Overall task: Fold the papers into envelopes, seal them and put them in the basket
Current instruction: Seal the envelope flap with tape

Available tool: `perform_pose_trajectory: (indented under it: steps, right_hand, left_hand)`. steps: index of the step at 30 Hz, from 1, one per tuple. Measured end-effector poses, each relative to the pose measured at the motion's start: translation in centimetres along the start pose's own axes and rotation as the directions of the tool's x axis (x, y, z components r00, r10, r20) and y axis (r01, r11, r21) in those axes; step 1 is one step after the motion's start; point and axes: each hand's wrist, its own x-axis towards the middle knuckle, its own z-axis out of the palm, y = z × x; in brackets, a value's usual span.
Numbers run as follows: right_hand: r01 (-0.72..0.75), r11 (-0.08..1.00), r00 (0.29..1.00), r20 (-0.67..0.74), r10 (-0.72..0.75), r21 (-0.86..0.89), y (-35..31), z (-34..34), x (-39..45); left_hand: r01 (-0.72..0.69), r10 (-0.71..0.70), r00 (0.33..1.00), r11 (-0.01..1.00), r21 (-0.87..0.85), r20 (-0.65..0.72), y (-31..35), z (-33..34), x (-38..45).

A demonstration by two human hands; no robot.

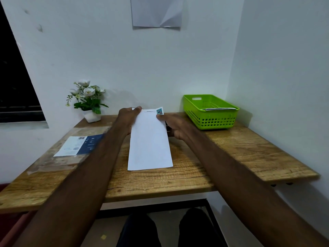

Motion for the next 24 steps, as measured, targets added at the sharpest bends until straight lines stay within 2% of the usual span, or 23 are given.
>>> perform_pose_trajectory:
  steps: [2, 6, 10, 12, 19, 22, 24]
  right_hand:
    - [-0.051, 0.999, 0.996, 0.077, 0.049, 0.019, -0.3, -0.2, -0.7]
    - [-0.148, 0.986, 0.959, 0.231, 0.163, -0.078, -0.2, -0.9, -2.8]
    - [-0.26, 0.964, 0.926, 0.273, 0.263, -0.045, 0.9, -1.6, -5.3]
    - [-0.275, 0.961, 0.929, 0.257, 0.268, -0.008, 1.7, -1.7, -6.6]
    - [-0.145, 0.983, 0.989, 0.051, 0.14, 0.109, 2.5, -0.8, -9.0]
    - [-0.037, 0.997, 0.999, -0.027, 0.039, 0.065, 1.4, -1.5, -9.3]
    - [0.081, 0.996, 0.995, -0.063, -0.083, -0.033, -0.4, -2.4, -9.5]
  left_hand:
    - [0.024, -0.023, 1.0, 0.999, -0.023, 0.01, 0.1, 0.0, 0.0]
    - [0.065, -0.064, 0.998, 0.996, -0.062, 0.007, 0.3, 0.0, 0.1]
    - [0.094, -0.094, 0.996, 0.996, 0.002, -0.003, 0.4, 0.0, 0.3]
    - [0.101, -0.101, 0.995, 0.995, 0.013, -0.009, 0.4, 0.1, 0.6]
    - [0.12, -0.12, 0.993, 0.993, 0.012, -0.011, 0.4, 0.0, 0.8]
    - [0.118, -0.118, 0.993, 0.993, -0.005, -0.009, 0.5, -0.1, 0.5]
    - [0.12, -0.119, 0.992, 0.992, -0.033, 0.032, 0.6, -0.2, 0.0]
